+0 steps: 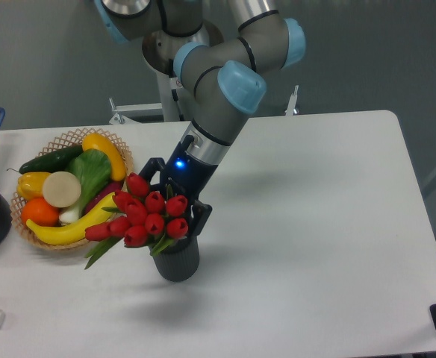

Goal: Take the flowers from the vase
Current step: 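Close the gripper on the tulip bunch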

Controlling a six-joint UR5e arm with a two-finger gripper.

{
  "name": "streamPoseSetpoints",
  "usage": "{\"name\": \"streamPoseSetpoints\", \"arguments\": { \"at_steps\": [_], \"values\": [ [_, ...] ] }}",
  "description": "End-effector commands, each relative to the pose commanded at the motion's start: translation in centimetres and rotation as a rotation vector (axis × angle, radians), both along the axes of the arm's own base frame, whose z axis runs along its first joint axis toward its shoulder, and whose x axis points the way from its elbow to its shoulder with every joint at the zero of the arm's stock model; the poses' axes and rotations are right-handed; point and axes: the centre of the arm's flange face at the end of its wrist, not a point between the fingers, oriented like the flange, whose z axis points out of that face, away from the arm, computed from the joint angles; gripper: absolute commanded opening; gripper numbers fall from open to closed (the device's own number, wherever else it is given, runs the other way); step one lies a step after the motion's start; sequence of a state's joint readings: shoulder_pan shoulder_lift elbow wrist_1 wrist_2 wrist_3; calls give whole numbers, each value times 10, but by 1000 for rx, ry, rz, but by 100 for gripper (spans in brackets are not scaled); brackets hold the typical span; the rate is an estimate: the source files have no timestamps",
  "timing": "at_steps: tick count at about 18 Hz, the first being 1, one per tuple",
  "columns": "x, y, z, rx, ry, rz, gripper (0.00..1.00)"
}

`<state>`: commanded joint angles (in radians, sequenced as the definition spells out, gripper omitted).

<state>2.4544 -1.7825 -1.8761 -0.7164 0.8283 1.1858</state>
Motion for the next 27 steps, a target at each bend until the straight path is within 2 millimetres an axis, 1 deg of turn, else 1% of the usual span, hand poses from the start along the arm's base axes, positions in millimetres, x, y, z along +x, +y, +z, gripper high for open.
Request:
{"name": "streamPoseSetpoints", "arguments": {
  "at_steps": [4,6,7,8,11,14,16,19,20,22,24,27],
  "values": [
    [-2,1,5,0,-6,17,57],
    [-3,1,6,-1,-10,21,55],
    [-3,0,6,-1,-11,24,50],
    [-5,-1,6,-2,-12,28,49],
    [-6,-1,6,-1,-11,28,48],
    [-11,-5,7,1,-8,41,49],
    [-10,-7,8,0,-9,42,49],
    [-7,-13,22,15,-6,59,49],
    [-9,-17,29,22,-15,77,49],
    [-8,-19,38,63,-45,71,49],
    [-7,-22,45,80,-67,82,49],
    [-10,-31,60,96,-63,112,49]
  ]
}}
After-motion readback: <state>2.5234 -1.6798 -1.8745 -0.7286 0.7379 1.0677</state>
